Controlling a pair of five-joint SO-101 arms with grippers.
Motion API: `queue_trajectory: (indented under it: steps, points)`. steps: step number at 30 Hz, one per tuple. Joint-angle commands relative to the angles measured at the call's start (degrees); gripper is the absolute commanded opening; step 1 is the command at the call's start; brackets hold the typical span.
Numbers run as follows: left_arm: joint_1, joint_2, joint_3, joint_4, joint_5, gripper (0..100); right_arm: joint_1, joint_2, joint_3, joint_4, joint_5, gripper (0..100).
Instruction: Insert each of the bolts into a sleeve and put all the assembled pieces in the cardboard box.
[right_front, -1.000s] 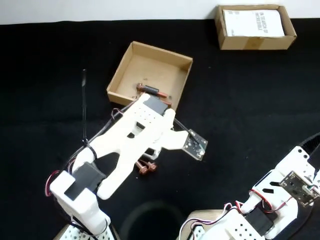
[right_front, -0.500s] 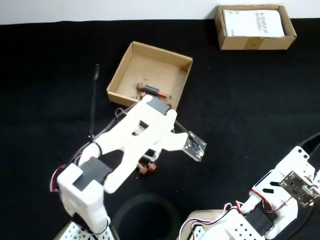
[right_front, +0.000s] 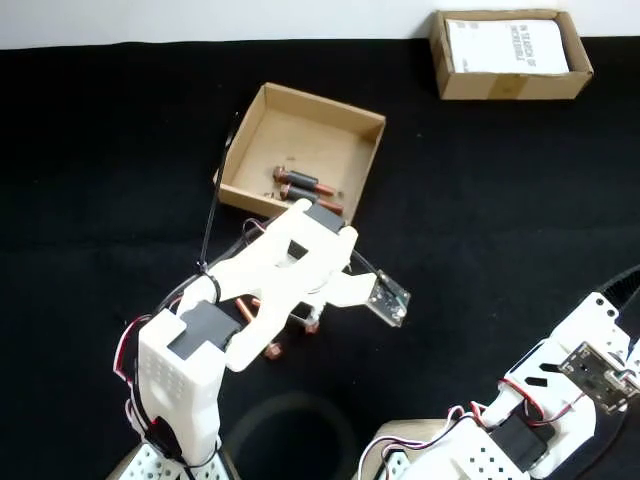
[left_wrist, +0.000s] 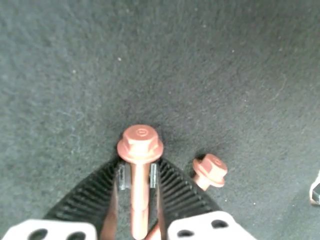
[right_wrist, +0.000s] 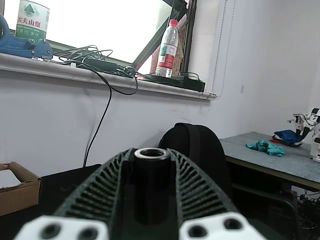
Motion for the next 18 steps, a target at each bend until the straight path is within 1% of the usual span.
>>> queue_trajectory:
  steps: [1, 3, 4, 6, 9, 12, 14, 18]
  points:
    - [-0.22, -1.89, -2.15, -0.97, 0.35, 1, -0.75, 0.04, 6.99, -1.1, 0.44, 0.7]
    - [-0.04, -5.67, -2.07, -0.88, 0.79, 1, -1.19, 0.13, 7.25, -0.92, 0.0, 0.7]
    - [0.57, -8.04, -1.98, -0.88, 2.55, 1, -2.07, 0.13, 7.25, -0.04, 0.0, 0.7]
    - [1.8, -13.85, -2.68, -1.41, 9.23, 1, -4.44, 0.13, 6.73, 4.0, -0.53, 0.7]
    - [3.74, -22.11, -7.78, -1.41, 22.15, 1, -9.36, -0.04, 4.97, 9.19, -5.27, 0.7]
    - [4.44, -28.44, -13.49, -1.41, 36.22, 1, -15.08, 0.13, -0.66, 16.04, -8.53, 0.7]
    - [4.35, -32.13, -16.57, -1.41, 45.63, 1, -19.91, 0.13, -4.26, 21.14, -10.81, 0.7]
    - [3.65, -39.08, -19.47, -1.41, 64.88, 1, -32.84, 0.13, -7.34, 29.76, -11.43, 0.7]
